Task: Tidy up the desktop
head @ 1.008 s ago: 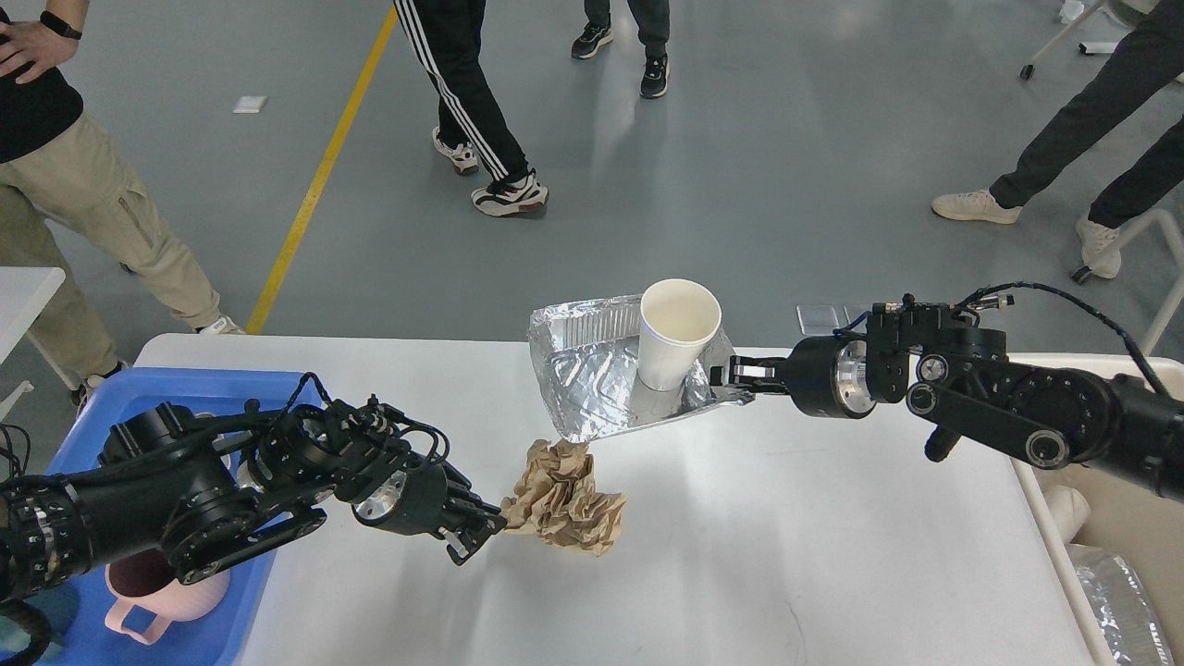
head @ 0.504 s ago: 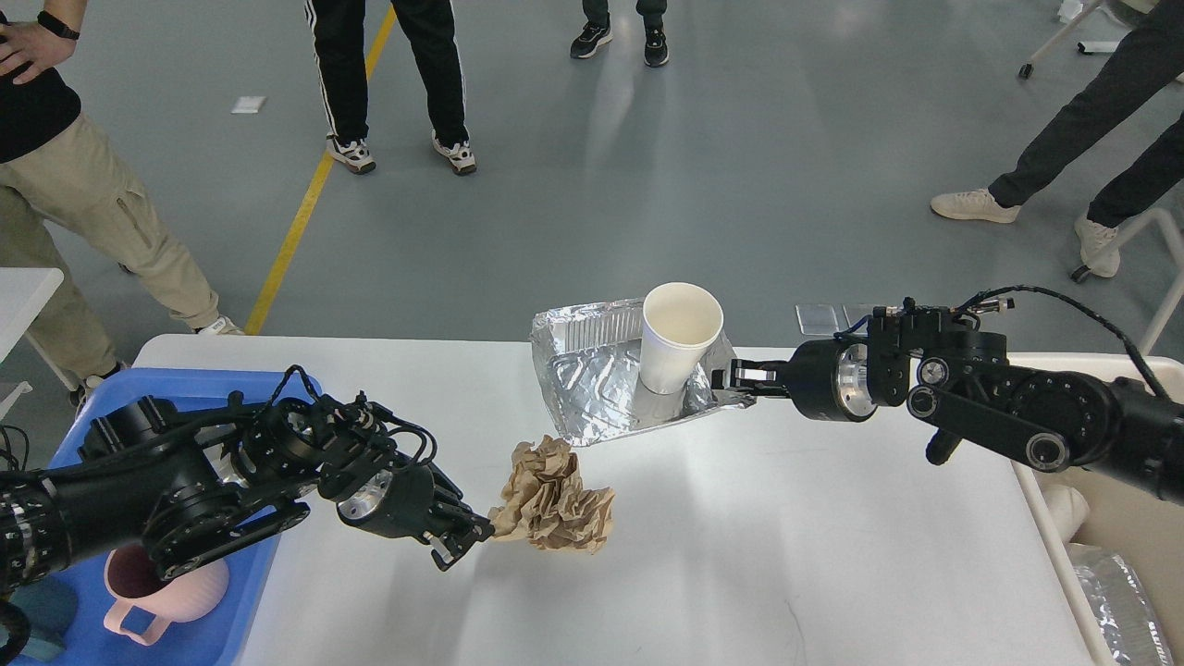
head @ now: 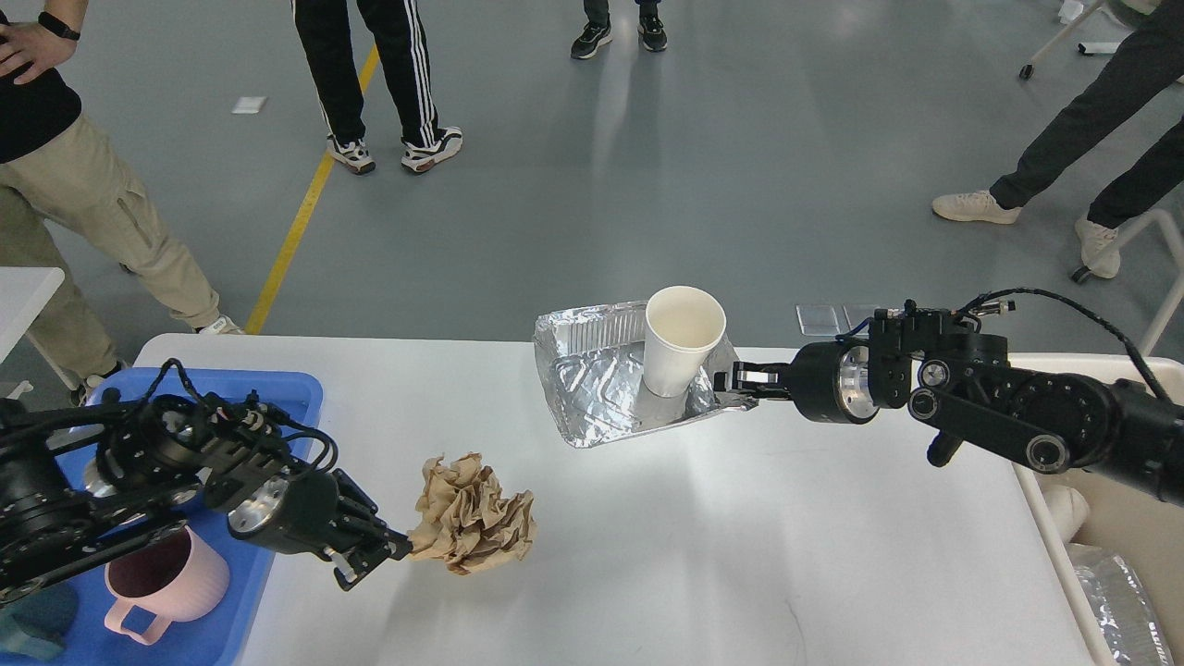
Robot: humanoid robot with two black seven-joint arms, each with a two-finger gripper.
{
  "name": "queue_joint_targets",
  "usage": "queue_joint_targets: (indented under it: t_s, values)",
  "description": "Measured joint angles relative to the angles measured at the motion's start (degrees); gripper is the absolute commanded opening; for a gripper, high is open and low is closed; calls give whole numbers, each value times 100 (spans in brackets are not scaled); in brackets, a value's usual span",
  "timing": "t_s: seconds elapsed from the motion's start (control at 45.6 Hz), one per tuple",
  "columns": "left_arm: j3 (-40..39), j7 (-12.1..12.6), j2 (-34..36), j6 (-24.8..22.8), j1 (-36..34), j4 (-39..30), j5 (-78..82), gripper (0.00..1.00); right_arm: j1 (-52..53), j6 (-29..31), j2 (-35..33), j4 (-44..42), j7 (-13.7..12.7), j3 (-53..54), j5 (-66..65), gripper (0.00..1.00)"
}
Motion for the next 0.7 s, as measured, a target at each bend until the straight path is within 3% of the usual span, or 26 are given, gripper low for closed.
queue_joint_targets:
  t_s: [0.285,0.701]
  values:
    - [-64,-104,1552,20,-15,-1175,-4,2,-13,0,21,-20,0,-3,-8,0]
    - [-319,-306,2897,722,11,-1339,-756,3,-18,0,42,-28,0,-11,-9,0]
